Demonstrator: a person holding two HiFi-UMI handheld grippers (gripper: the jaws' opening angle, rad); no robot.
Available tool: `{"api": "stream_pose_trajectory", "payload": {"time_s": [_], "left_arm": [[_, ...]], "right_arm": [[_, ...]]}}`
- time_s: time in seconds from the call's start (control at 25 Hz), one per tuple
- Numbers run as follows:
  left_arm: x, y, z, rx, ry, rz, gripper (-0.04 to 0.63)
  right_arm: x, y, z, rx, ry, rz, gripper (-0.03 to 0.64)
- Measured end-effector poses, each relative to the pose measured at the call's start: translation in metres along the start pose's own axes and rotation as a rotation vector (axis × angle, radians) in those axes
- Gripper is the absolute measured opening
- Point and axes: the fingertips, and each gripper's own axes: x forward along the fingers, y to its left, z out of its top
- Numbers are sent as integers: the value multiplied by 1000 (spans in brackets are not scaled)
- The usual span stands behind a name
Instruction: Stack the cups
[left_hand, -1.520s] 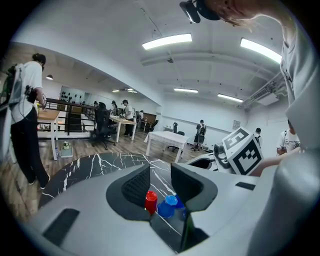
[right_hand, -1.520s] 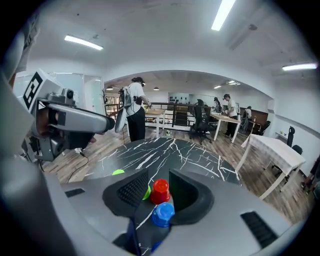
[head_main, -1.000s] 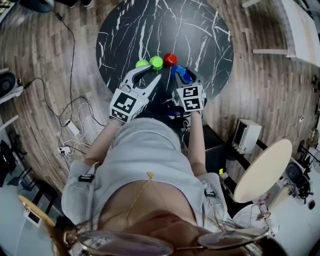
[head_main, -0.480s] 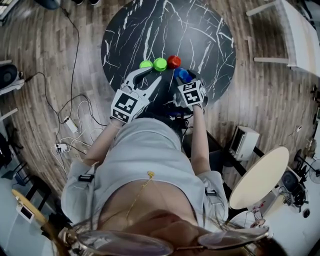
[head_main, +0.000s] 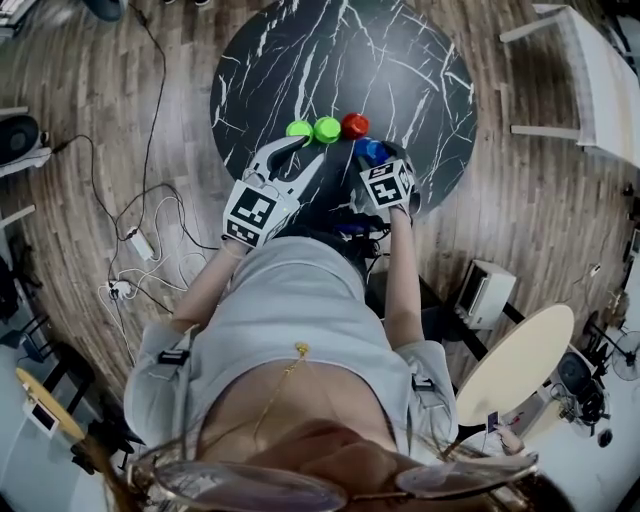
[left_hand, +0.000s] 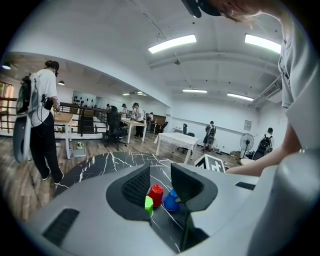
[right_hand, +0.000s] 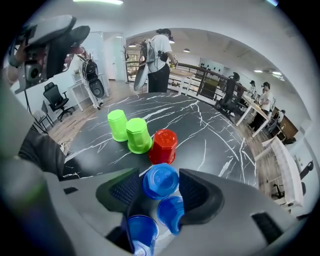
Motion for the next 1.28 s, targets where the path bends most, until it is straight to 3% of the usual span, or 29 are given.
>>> {"api": "stream_pose_trajectory", "payload": {"time_s": [0.6, 1.04, 1.28], "left_arm": [[-14, 4, -7, -37, -8, 36, 130], [-24, 9, -12, -51, -6, 70, 130], [-27, 9, -13, -55, -9, 83, 130]], "right_arm": [[2, -4, 0, -40, 30, -30, 267], [17, -2, -11, -33, 65, -3, 272], [15, -2, -12, -52, 85, -9, 239]]}}
